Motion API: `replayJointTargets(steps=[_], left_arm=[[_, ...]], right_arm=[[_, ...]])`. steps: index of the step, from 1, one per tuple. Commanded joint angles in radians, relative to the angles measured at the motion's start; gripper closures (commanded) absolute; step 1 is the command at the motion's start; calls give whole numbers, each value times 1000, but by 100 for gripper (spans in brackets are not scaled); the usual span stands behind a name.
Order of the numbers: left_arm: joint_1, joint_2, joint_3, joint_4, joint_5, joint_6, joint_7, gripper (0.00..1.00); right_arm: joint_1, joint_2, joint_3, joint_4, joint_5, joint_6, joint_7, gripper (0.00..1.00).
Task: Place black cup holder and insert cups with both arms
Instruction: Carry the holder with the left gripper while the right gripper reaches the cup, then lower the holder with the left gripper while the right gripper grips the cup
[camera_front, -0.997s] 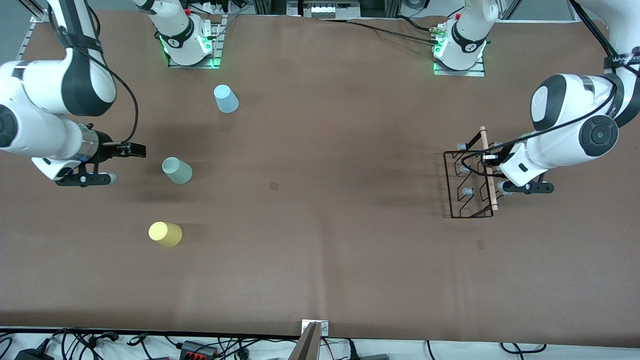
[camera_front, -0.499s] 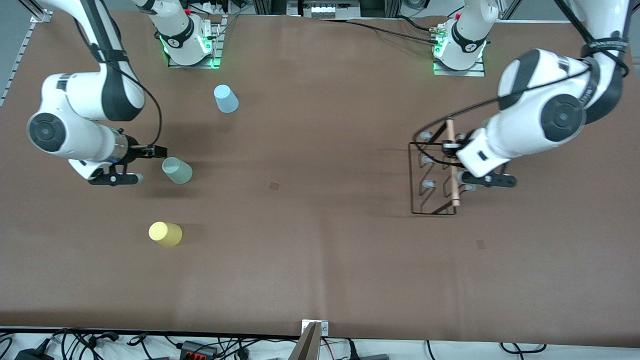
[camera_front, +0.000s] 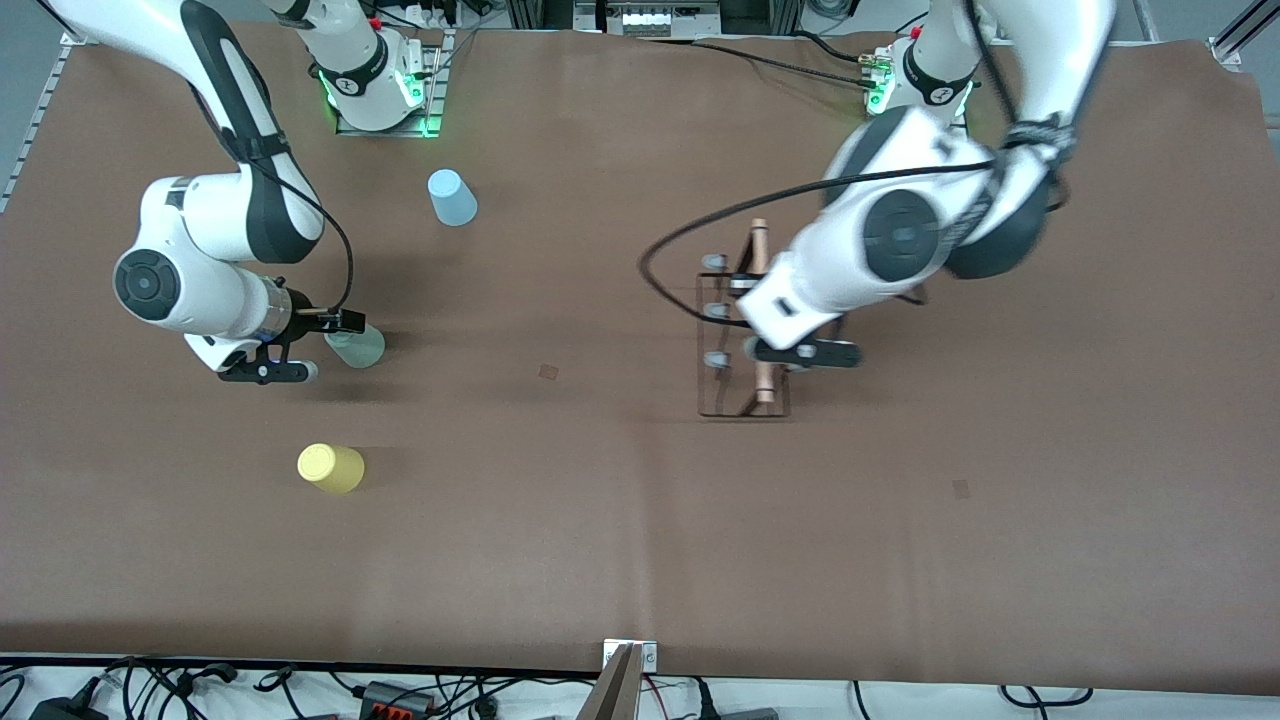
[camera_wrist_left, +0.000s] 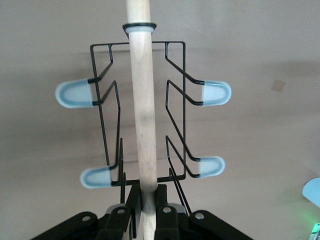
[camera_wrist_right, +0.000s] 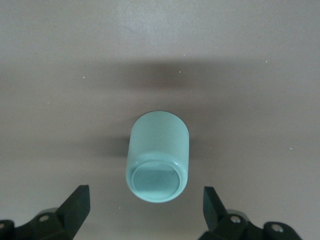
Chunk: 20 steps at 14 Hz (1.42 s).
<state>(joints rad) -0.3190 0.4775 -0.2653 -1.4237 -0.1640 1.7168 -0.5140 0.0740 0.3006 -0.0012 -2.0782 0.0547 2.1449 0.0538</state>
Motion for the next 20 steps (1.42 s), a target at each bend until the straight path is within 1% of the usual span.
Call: replayJointTargets(steps=[1, 4, 9, 14, 15, 16, 18, 19, 20], left_arm=[[-54, 102, 8, 156, -14, -36, -58, 99], [-124, 171, 8, 227, -14, -8, -148, 99], [-189, 239, 9, 227, -14, 116, -240, 99], [-209, 260, 15, 221, -8, 129, -258, 99], [-222, 262, 20, 217, -5, 129, -258, 97], [-230, 262, 23, 212, -5, 129, -258, 89], [-230, 266, 23, 210, -3, 129, -255, 88], [-230, 268, 23, 210, 0, 129, -255, 86], [-230, 270, 23, 210, 20, 129, -253, 77]], right_arm=[[-3, -1, 0, -23, 16, 26, 6, 0], [-3, 14, -2, -23, 16, 20, 6, 0], [-2, 49, -3, -17, 10, 44, 0, 0], [-3, 68, -5, -17, 4, 55, -5, 0], [-3, 69, -5, -17, 4, 55, -5, 0], [-3, 72, -5, -17, 4, 55, -5, 0], [-3, 74, -5, -17, 4, 52, -9, 1], [-3, 72, -5, -17, 4, 50, -12, 12], [-3, 72, -5, -14, 4, 49, -14, 27]])
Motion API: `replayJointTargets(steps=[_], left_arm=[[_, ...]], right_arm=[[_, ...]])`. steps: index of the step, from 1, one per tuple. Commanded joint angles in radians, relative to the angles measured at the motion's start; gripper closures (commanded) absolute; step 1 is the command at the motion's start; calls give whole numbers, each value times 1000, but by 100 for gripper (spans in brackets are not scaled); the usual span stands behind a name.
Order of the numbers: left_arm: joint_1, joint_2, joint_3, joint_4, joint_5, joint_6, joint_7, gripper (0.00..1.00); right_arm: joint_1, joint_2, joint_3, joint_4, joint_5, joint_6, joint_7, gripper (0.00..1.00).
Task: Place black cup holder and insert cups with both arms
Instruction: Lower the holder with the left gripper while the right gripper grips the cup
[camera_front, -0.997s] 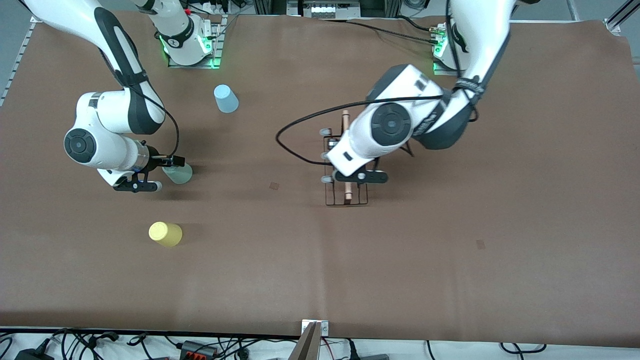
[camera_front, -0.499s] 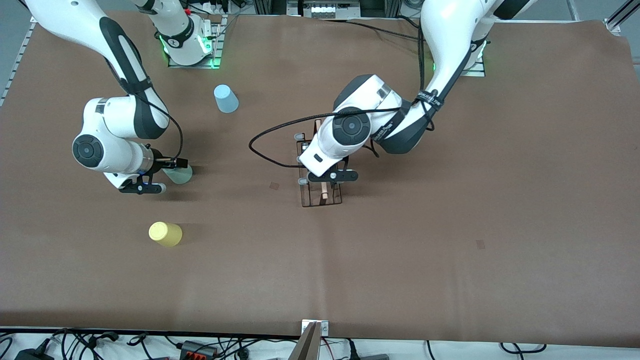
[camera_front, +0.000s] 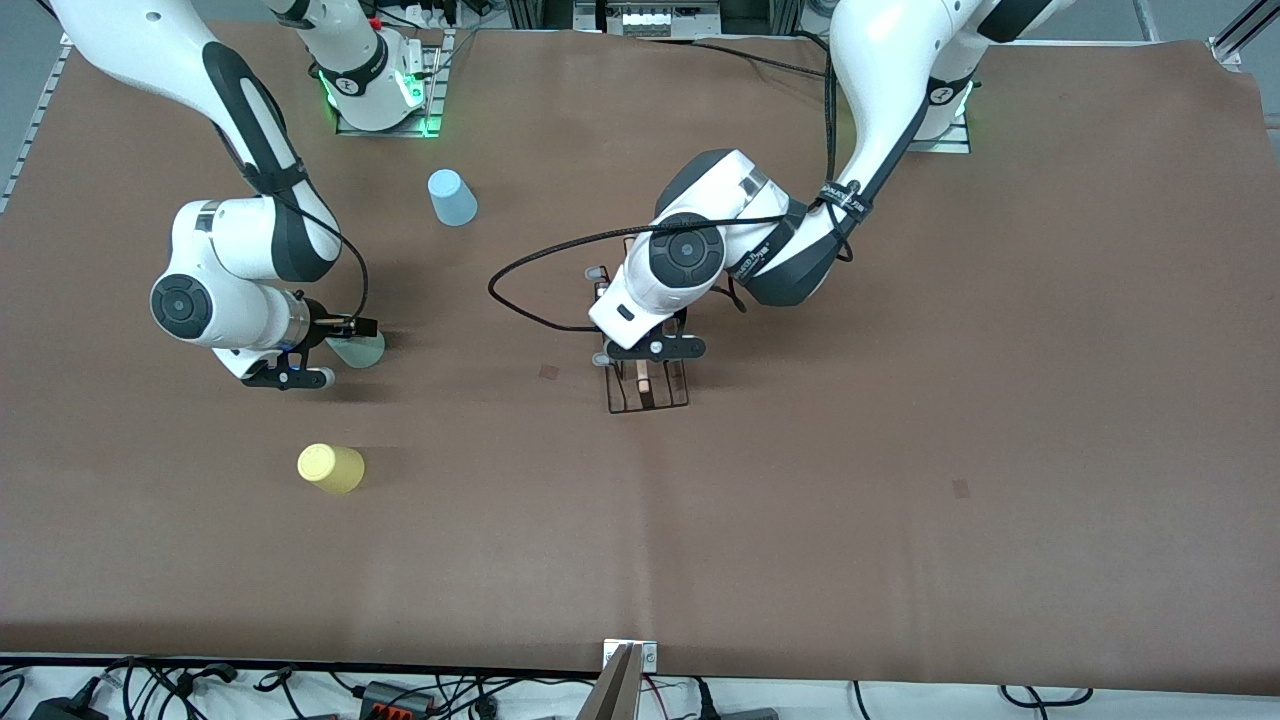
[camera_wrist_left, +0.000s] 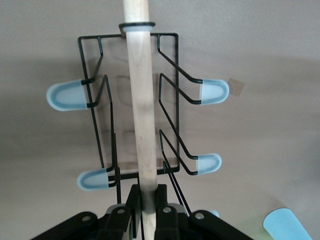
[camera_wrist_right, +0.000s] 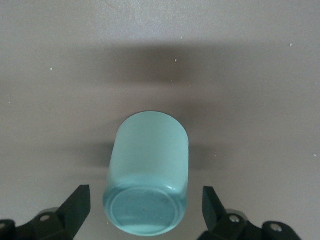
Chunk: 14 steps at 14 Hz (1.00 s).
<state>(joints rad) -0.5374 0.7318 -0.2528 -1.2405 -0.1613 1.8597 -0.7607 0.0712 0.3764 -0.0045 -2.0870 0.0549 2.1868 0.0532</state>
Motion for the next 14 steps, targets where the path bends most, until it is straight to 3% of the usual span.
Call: replayJointTargets(steps=[1, 2, 3, 4, 5, 6, 9, 14], left_arm=[[-12, 15, 9, 27, 32, -14, -6, 70], [-12, 15, 9, 27, 32, -16, -9, 67], [-12, 15, 9, 27, 34, -17, -11, 58], [-10, 14, 9, 27, 34, -19, -11, 44], [-10, 11, 9, 29, 35, -20, -11, 13], [-6, 8, 10, 29, 37, -25, -8, 0], [34, -18, 20, 32, 45, -54, -2, 0], [94, -97, 20, 42, 176, -206, 1, 0]], right_arm=[[-1, -4, -2, 1, 3, 5, -13, 47], [-2, -4, -2, 5, 3, 2, -15, 64], [-2, -5, -2, 8, 3, -5, -15, 74], [-2, -8, -2, 22, 3, -24, -16, 77], [-2, -8, -2, 51, 3, -54, -16, 79], [-2, -7, -2, 91, 2, -105, -16, 79], [2, -7, 0, 240, 2, -276, -13, 79], [62, -11, 3, 393, 16, -395, 7, 79]])
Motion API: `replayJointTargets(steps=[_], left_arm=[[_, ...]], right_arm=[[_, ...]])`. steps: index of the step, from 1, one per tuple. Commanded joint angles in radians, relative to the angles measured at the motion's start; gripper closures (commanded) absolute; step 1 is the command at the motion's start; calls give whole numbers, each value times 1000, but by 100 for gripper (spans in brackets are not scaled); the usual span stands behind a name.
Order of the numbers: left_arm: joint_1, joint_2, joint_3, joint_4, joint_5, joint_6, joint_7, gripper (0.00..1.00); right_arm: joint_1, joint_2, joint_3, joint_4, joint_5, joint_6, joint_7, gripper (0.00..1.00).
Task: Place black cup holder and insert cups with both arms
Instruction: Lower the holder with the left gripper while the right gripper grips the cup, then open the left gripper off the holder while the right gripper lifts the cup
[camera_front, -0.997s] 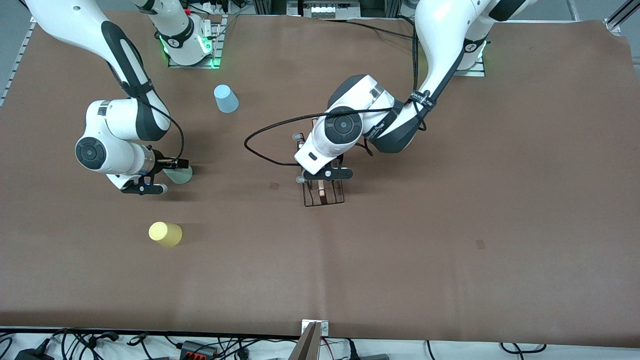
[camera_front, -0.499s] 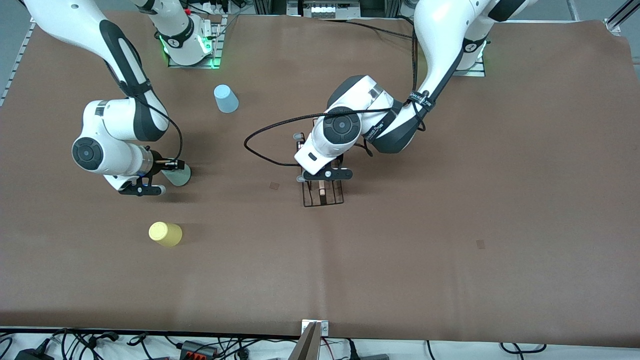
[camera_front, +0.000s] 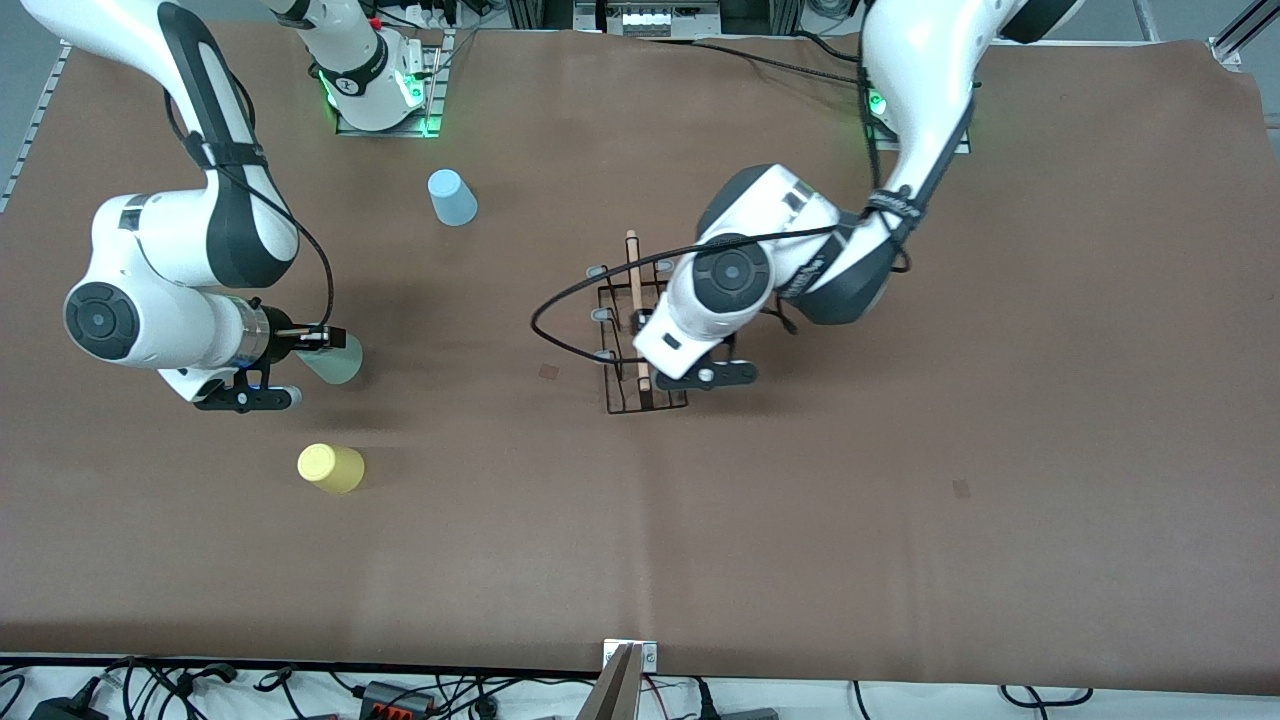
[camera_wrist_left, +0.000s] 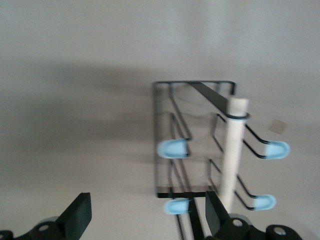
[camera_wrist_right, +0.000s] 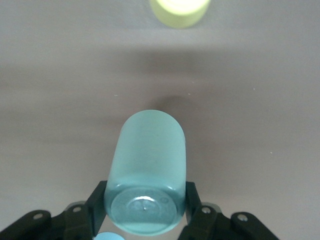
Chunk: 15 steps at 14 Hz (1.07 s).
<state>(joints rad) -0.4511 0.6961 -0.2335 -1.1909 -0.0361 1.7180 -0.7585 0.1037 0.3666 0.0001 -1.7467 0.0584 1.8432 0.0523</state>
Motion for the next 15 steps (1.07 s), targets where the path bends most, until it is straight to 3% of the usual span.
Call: replayJointTargets(steps=[1, 5, 9, 15], left_arm=[[38, -87, -1, -7, 65, -83, 7, 0], [158, -157, -13, -7, 58, -174, 171, 0], [189, -242, -7, -7, 64, -263, 194, 0], [304, -320, -6, -7, 58, -394, 379, 0]], right_arm=[[48, -1, 0, 88, 12, -77, 9, 79], [177, 2, 3, 174, 23, -136, 144, 79], [310, 3, 3, 199, 174, -127, 269, 79], [526, 66, 1, 260, 178, -75, 526, 79]])
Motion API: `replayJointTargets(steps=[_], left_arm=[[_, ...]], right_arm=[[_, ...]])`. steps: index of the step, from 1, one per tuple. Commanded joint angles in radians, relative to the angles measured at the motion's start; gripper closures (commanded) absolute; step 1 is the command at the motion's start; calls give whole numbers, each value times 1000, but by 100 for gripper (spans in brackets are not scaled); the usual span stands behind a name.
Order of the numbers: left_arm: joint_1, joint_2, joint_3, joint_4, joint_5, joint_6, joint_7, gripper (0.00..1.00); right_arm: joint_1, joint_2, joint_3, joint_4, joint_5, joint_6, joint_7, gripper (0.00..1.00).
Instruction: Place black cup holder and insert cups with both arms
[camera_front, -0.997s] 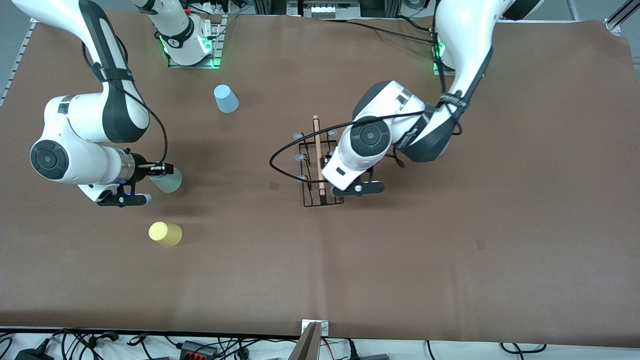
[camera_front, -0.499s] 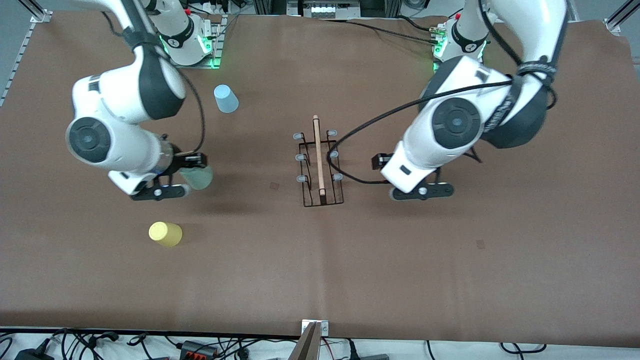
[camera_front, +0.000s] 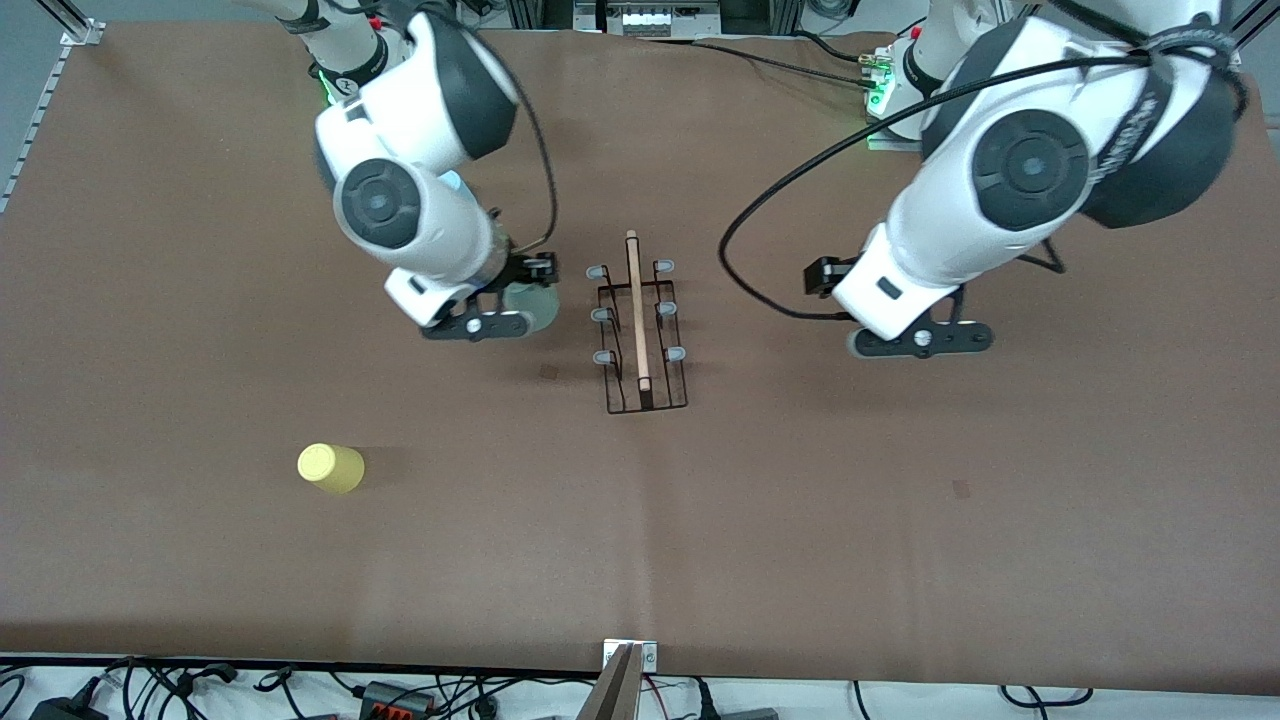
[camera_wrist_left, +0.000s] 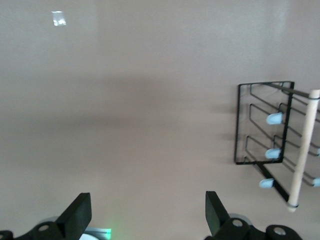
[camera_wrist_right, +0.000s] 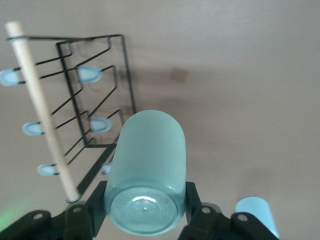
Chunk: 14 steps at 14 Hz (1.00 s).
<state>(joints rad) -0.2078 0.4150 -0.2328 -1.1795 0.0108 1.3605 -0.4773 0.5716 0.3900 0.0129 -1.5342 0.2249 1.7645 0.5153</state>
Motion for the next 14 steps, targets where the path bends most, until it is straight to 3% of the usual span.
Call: replayJointTargets(steps=[1, 3, 9, 14], left_arm=[[94, -48, -13, -18, 6, -55, 146, 0], [128, -51, -13, -20, 5, -67, 222, 0], [134, -50, -14, -28, 3, -67, 213, 0], [249, -51, -13, -31, -75, -81, 226, 0]], right_arm=[[85, 44, -11, 48, 10, 12, 92, 79], [100, 56, -11, 48, 13, 30, 120, 79], [146, 124, -11, 48, 13, 32, 120, 79], [152, 145, -11, 48, 8, 32, 117, 79]])
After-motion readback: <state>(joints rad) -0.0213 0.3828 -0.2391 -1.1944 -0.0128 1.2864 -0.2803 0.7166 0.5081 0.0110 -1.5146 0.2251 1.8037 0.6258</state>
